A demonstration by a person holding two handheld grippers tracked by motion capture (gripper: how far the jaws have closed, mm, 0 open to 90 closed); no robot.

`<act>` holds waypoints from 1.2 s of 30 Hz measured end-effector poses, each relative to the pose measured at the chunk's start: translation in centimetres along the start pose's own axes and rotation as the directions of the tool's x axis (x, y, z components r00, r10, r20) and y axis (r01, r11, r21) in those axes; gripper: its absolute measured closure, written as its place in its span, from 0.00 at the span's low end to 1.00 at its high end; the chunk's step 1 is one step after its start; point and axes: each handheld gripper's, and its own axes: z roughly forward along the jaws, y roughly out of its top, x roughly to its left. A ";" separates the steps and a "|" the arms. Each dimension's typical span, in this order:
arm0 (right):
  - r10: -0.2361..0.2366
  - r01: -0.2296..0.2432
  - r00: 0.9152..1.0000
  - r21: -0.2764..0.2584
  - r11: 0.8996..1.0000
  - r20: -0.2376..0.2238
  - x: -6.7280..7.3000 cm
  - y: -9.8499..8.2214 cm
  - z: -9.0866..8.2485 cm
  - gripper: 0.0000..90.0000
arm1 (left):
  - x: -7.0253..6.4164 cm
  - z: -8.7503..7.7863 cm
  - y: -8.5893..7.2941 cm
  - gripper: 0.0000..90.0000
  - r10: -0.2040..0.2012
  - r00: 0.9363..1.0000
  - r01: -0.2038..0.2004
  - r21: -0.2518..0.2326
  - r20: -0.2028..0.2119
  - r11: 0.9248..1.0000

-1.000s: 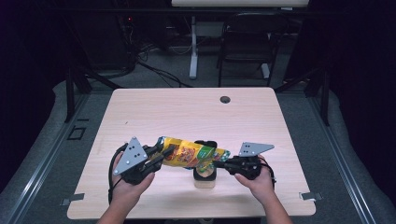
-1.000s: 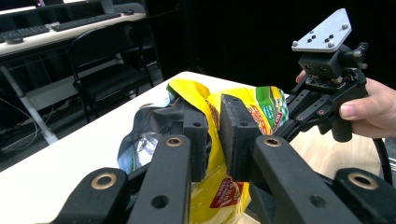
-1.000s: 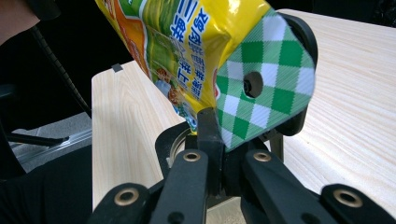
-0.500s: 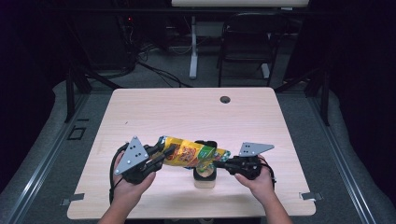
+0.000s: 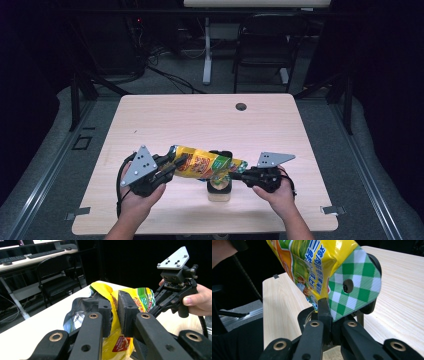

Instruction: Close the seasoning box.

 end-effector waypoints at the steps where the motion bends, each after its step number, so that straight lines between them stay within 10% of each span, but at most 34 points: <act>1: -0.003 0.003 1.000 0.003 1.000 -0.002 0.0 0.0 -0.1 0.99 | 0.0 0.0 0.0 0.90 -0.002 1.000 0.002 0.001 0.000 1.000; 36: 0.008 -0.008 1.000 0.020 1.000 0.007 0.7 -0.4 0.5 1.00 | 0.0 -0.1 0.2 0.90 0.013 1.000 -0.013 -0.002 -0.002 1.000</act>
